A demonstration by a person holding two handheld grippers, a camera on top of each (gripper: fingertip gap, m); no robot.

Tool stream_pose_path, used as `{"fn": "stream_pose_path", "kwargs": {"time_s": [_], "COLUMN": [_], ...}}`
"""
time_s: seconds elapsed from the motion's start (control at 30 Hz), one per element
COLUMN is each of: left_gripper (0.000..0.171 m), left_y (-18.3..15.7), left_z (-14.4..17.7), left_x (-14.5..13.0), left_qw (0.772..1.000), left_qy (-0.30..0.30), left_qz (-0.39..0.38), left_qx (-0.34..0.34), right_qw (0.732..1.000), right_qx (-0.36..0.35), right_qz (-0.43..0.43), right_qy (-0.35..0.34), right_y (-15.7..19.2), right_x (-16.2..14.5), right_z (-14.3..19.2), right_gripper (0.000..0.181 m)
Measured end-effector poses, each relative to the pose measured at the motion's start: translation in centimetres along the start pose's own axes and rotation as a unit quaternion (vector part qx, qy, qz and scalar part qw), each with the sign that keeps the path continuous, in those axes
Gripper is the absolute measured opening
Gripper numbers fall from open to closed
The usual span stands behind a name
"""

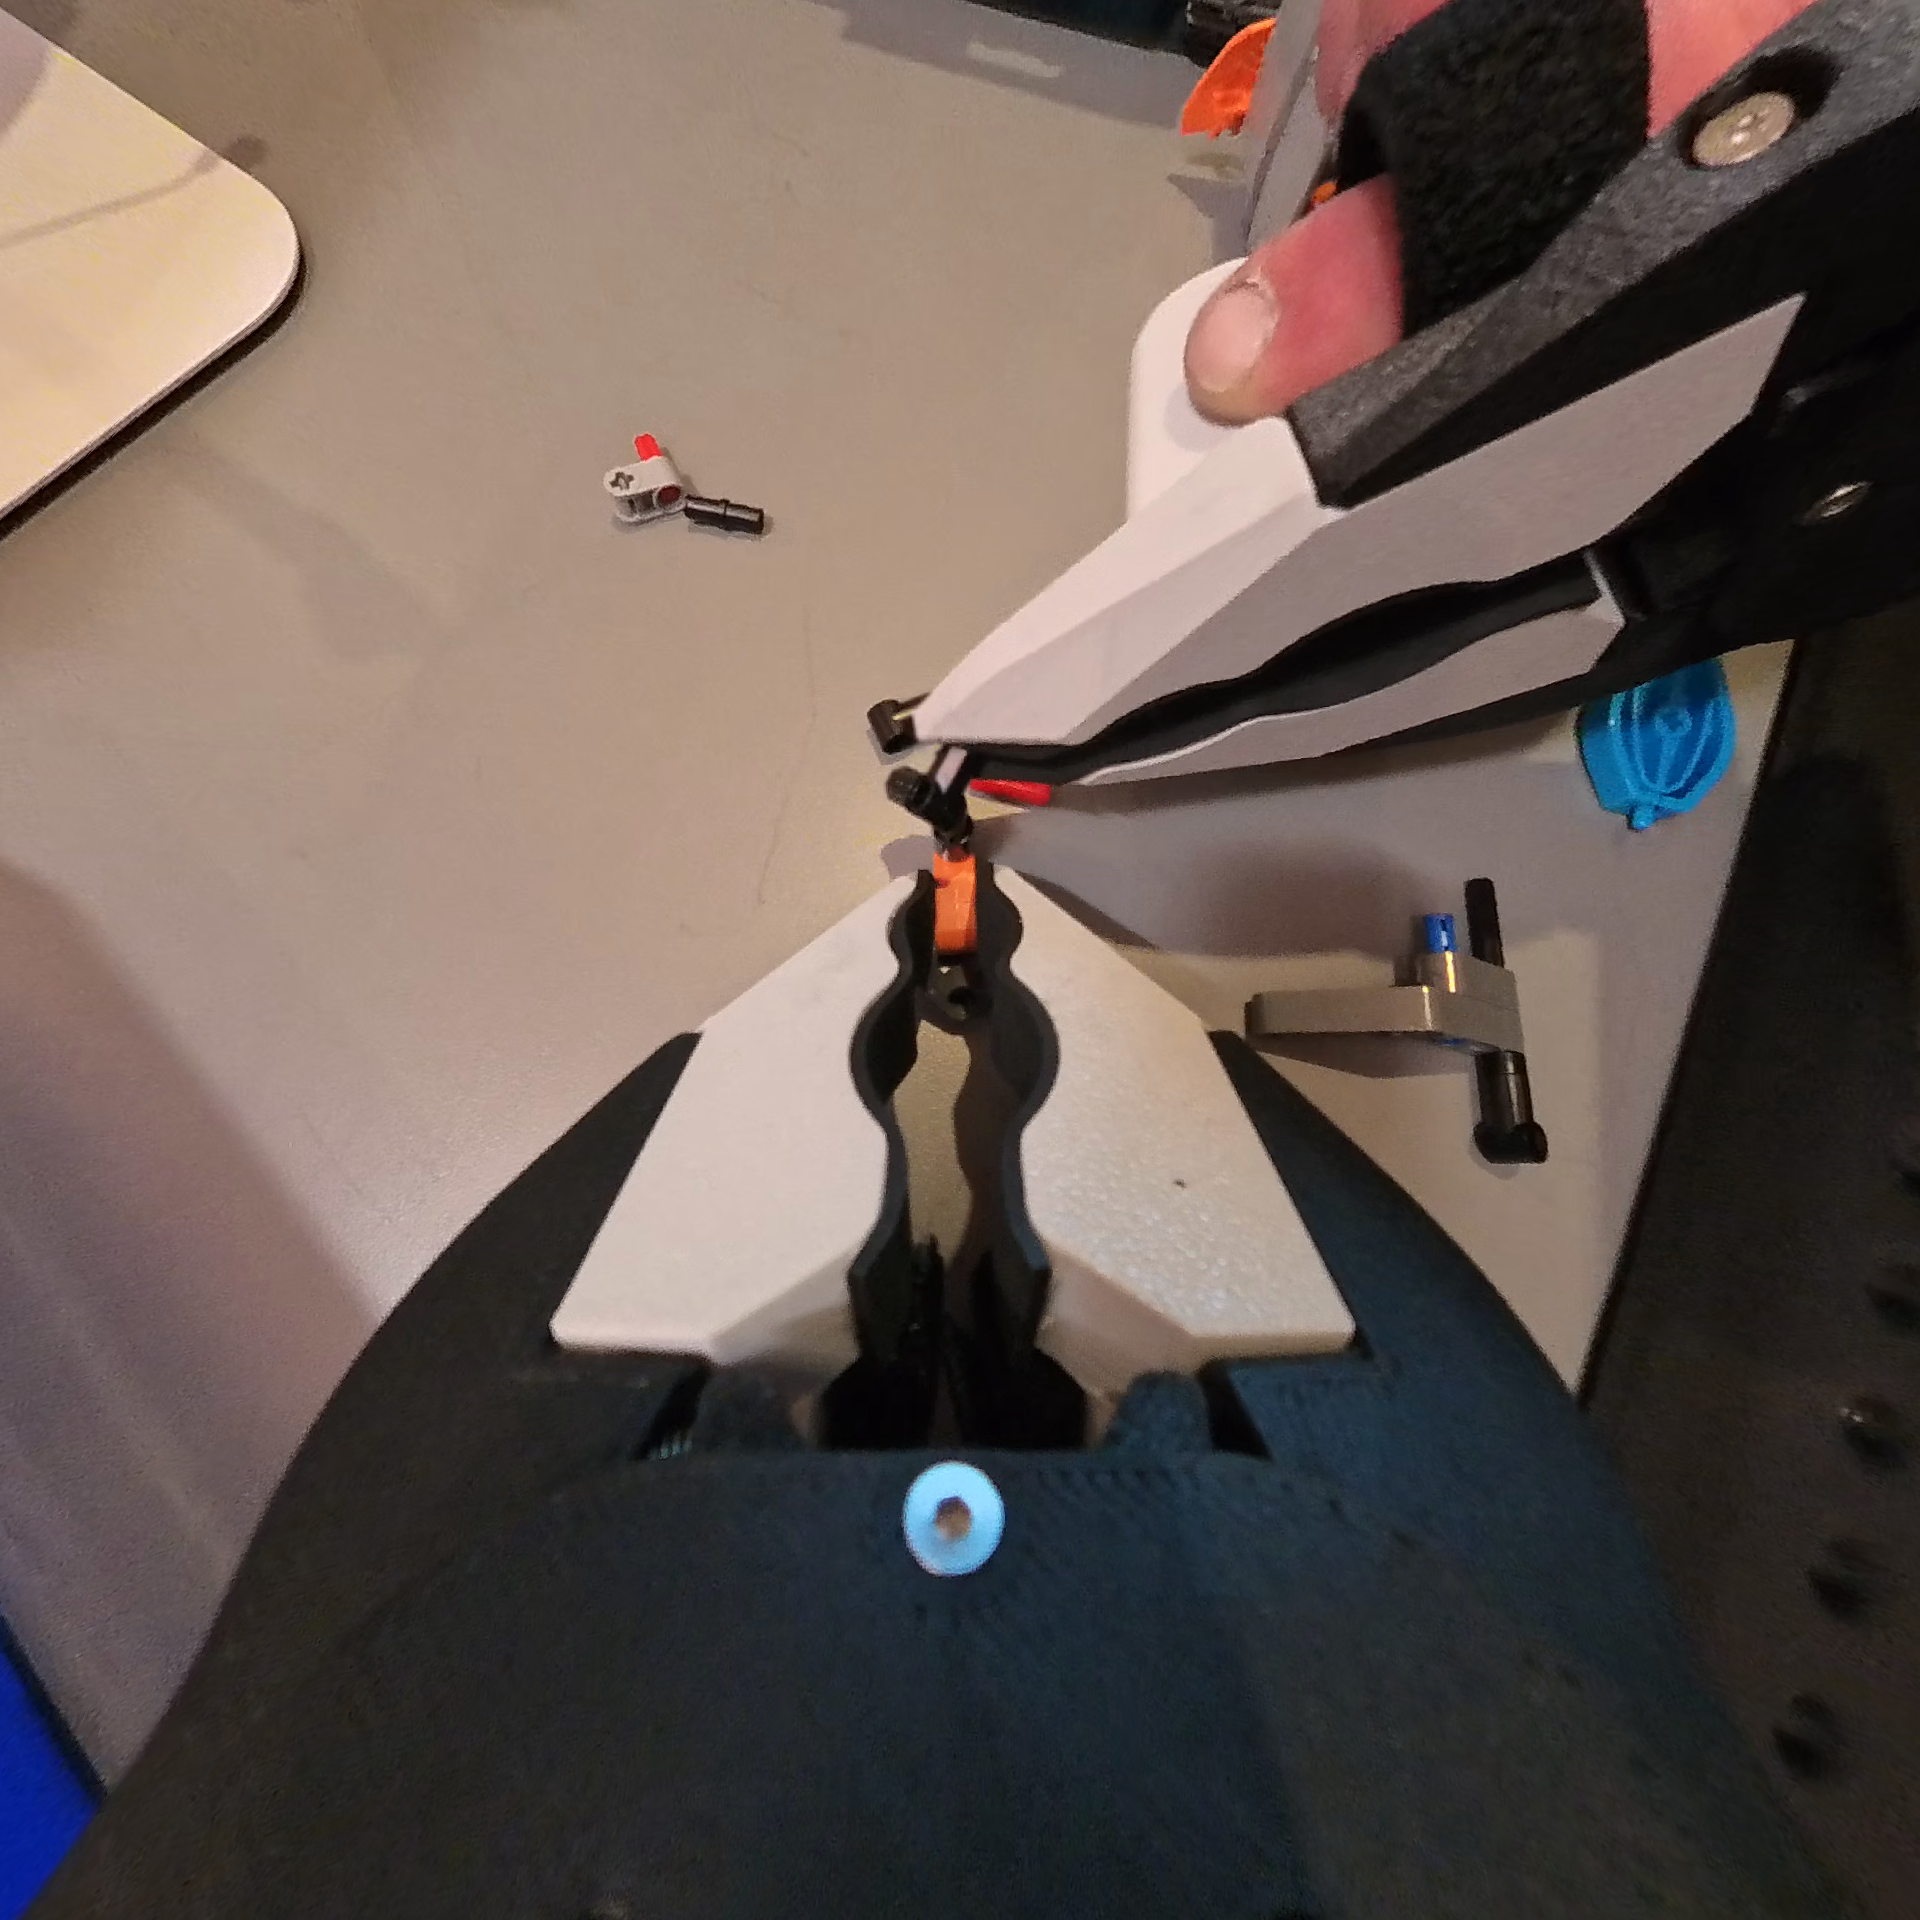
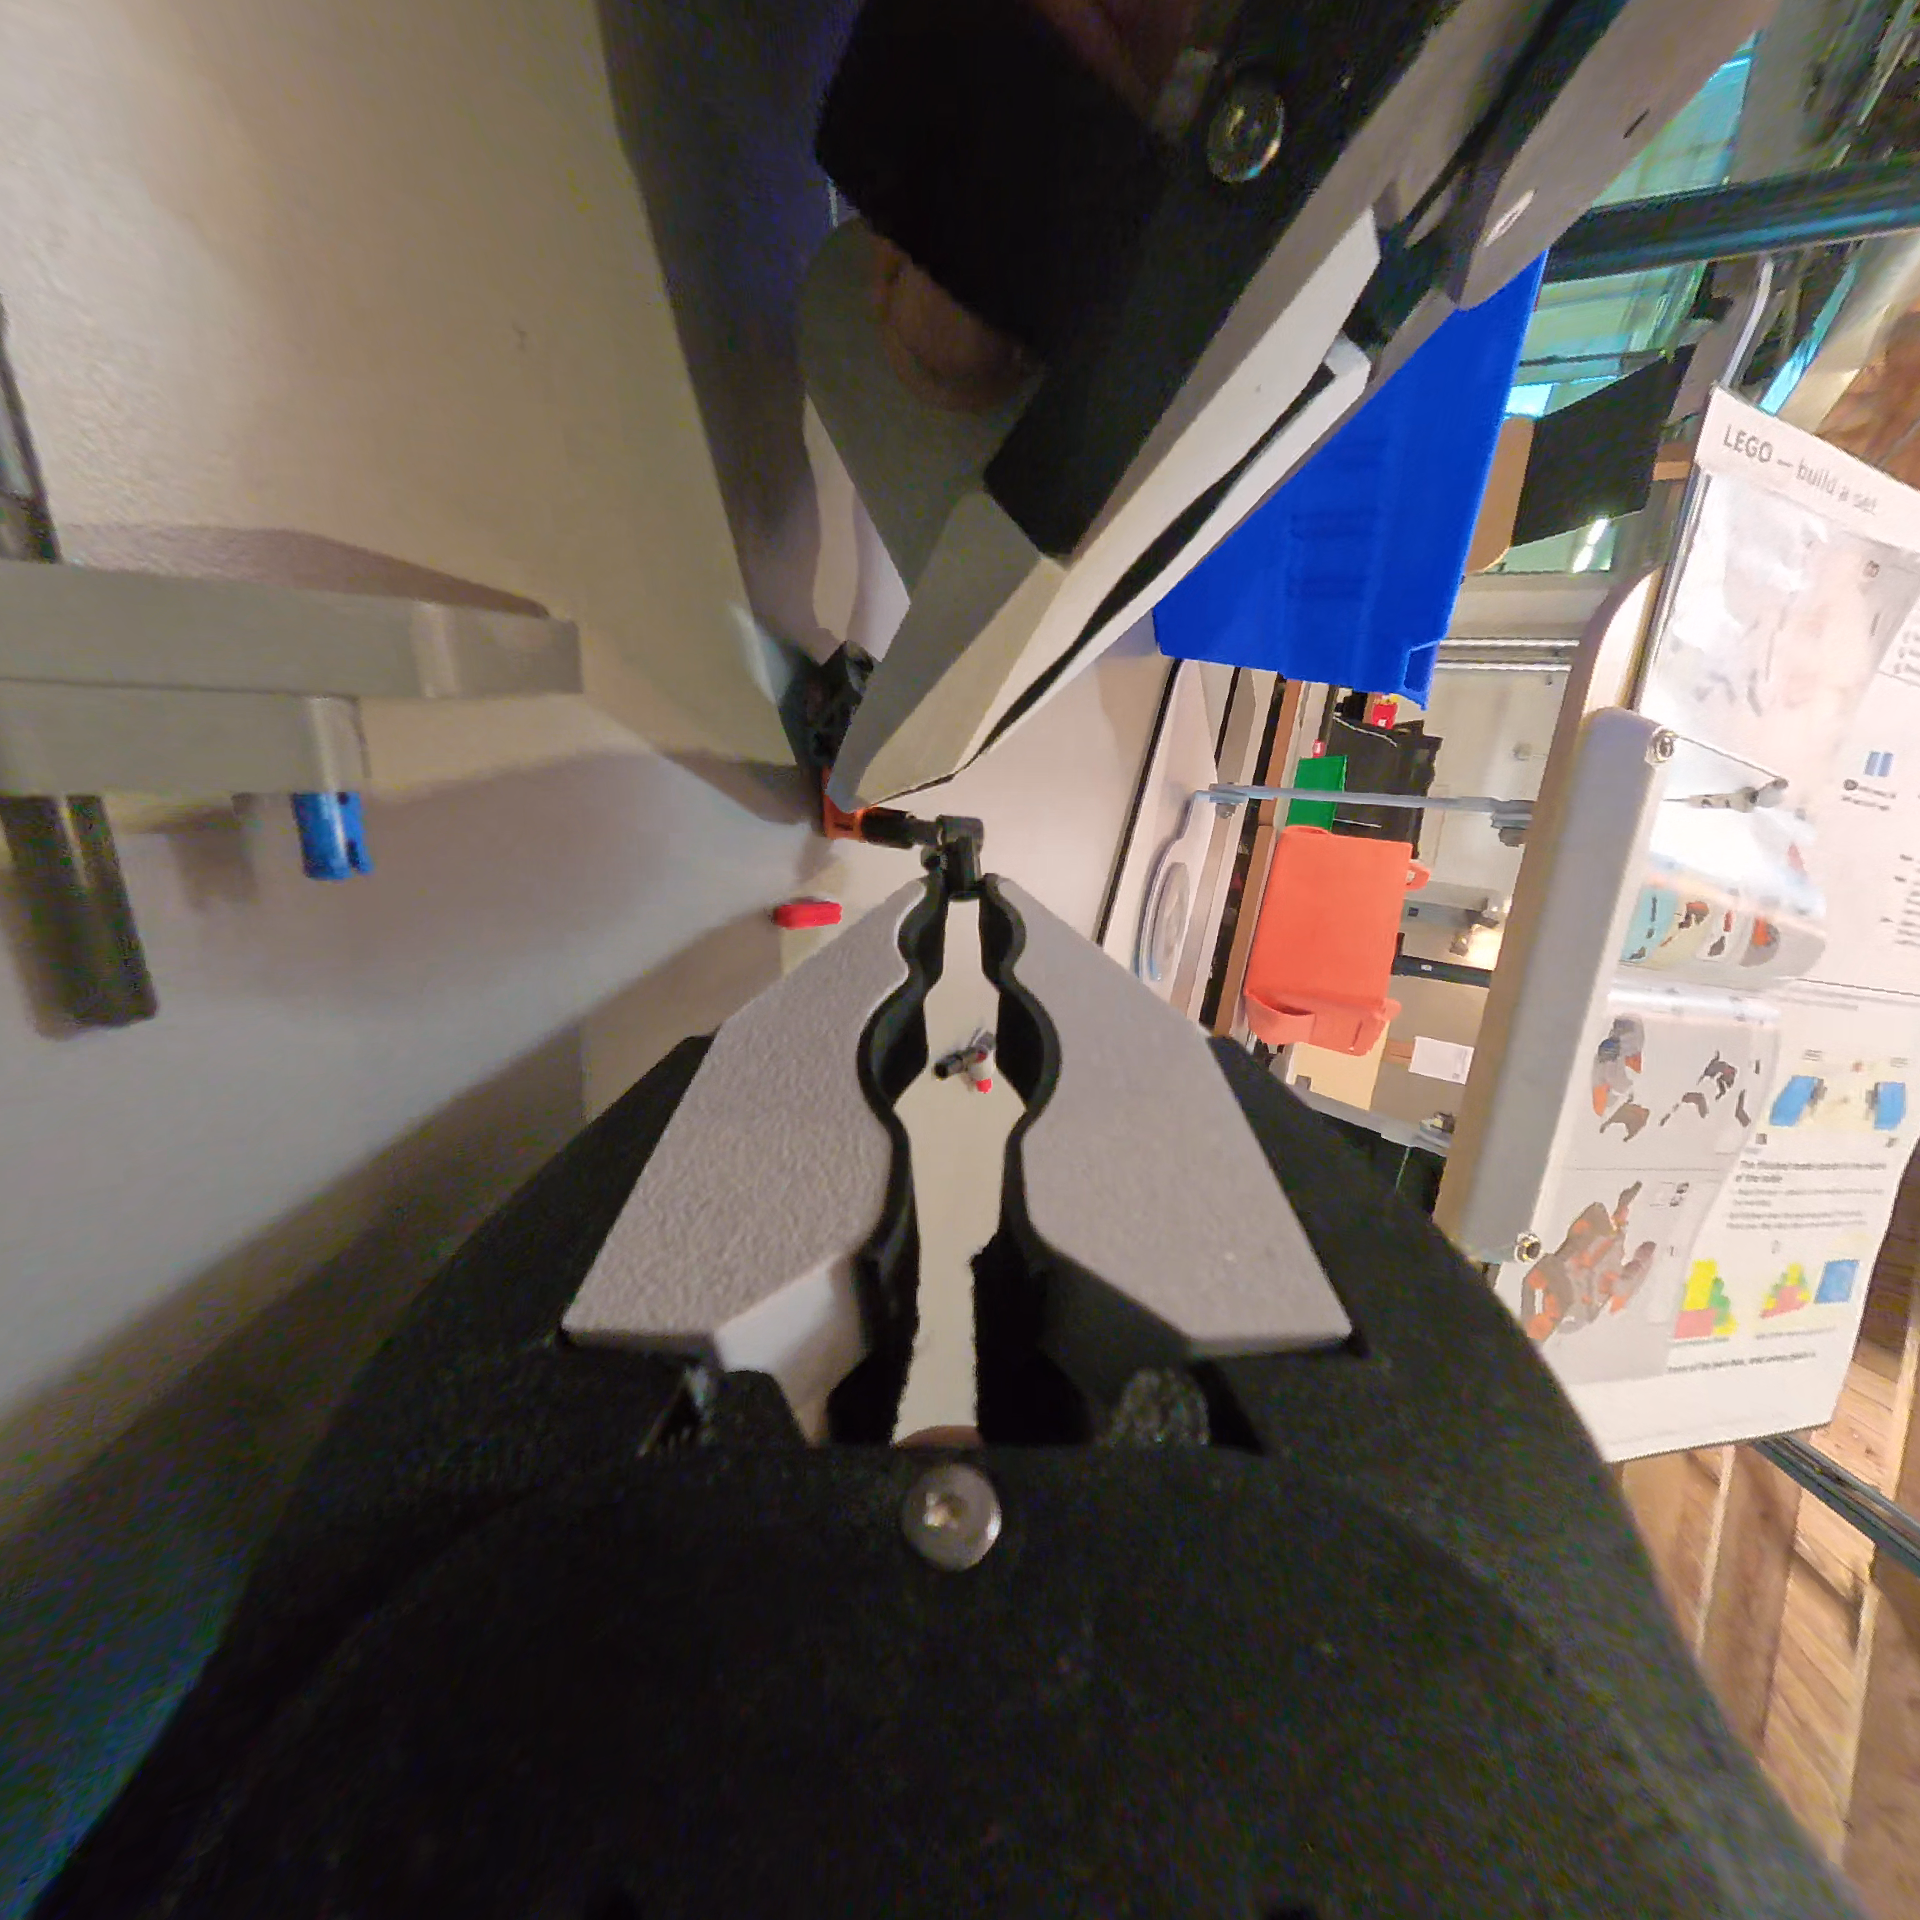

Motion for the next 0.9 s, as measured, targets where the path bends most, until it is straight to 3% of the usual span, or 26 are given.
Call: {"fn": "stream_pose_path", "kwargs": {"time_s": [0.9], "left_gripper": [0.005], "left_y": [0.15], "left_z": [-0.08], "left_x": [0.04], "left_qw": [1.000], "left_qy": [0.000], "left_qz": [0.020], "left_qx": [-0.008], "right_qw": [0.998], "right_qx": [-0.031], "right_qz": [0.048], "right_qy": [-0.016], "right_y": [0.47], "right_x": [0.72], "right_z": [0.55], "right_gripper": [0.003]}}
Point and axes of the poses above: each gripper's, where its closed fingertips meet, z back along the fingers, x out of its top, y = z × x across the jaws, the point moved 4 cm from there along z, back along the fingers, and after that the axes turned 5 degrees about -x, right-handed, at the moved point
